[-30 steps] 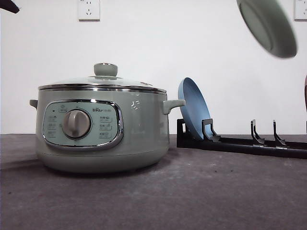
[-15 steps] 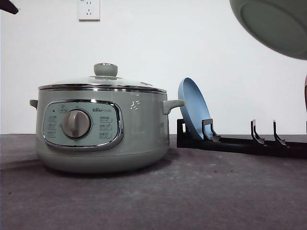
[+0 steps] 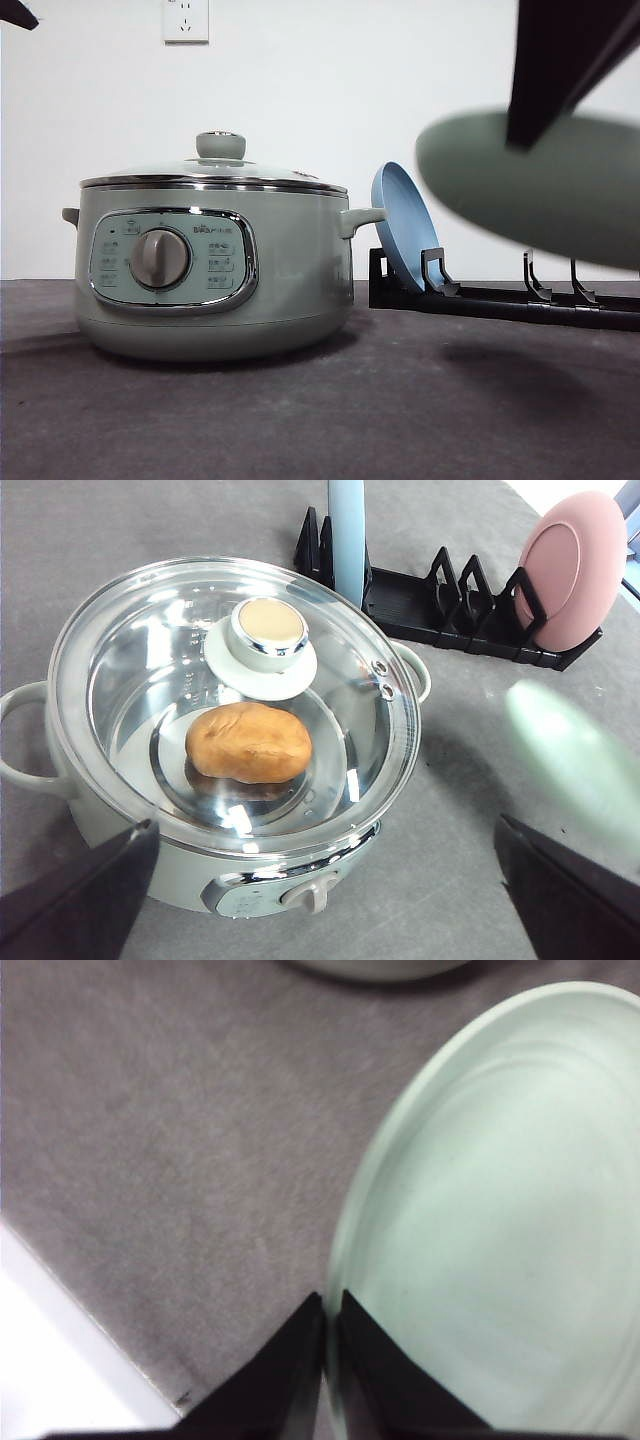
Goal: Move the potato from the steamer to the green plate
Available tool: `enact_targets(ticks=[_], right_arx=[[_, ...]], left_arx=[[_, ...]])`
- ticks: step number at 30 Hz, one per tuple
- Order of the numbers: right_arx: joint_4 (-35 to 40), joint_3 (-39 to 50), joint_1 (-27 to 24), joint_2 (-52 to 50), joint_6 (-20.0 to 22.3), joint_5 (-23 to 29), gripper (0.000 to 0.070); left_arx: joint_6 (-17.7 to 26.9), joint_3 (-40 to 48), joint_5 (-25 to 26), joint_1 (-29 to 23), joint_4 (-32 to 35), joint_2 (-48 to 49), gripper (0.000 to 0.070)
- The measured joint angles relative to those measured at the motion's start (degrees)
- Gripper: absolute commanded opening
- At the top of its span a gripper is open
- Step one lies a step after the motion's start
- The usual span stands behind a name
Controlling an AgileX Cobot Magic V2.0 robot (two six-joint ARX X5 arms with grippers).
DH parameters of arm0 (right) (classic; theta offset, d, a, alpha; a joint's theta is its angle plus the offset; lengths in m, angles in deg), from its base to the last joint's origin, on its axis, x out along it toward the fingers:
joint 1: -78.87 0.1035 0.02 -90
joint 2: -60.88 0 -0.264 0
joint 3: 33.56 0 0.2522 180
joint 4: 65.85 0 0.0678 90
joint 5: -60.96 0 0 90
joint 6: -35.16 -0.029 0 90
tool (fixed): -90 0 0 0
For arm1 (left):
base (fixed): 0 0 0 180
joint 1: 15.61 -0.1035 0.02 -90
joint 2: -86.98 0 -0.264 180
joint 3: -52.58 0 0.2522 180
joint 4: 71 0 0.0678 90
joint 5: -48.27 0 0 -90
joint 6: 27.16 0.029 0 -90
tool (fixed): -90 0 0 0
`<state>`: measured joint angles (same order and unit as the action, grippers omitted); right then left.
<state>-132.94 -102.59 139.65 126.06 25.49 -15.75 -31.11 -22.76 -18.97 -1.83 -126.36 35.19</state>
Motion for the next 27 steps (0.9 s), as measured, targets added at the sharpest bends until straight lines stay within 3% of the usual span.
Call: enact_targets(ticks=[8, 23, 25, 27], right_arx=[[2.3, 1.4, 3.4, 10.1, -2.6, 4.8, 0.0004], [10.4, 4.6, 3.3, 20.1, -5.2, 5.4, 0.0005], [10.4, 4.6, 3.3, 20.0, -5.5, 5.4, 0.0026], [10.3, 4.6, 3.3, 20.0, -5.6, 5.6, 0.0101]], left_arx=[[0.0, 0.0, 0.0, 0.0, 0.0, 0.0, 0.0700], [0.0, 0.0, 0.0, 0.0, 0.0, 0.0, 0.0700], [0.0, 0.0, 0.0, 0.0, 0.0, 0.0, 0.0700], [0.0, 0.0, 0.0, 0.0, 0.0, 0.0, 0.0700]])
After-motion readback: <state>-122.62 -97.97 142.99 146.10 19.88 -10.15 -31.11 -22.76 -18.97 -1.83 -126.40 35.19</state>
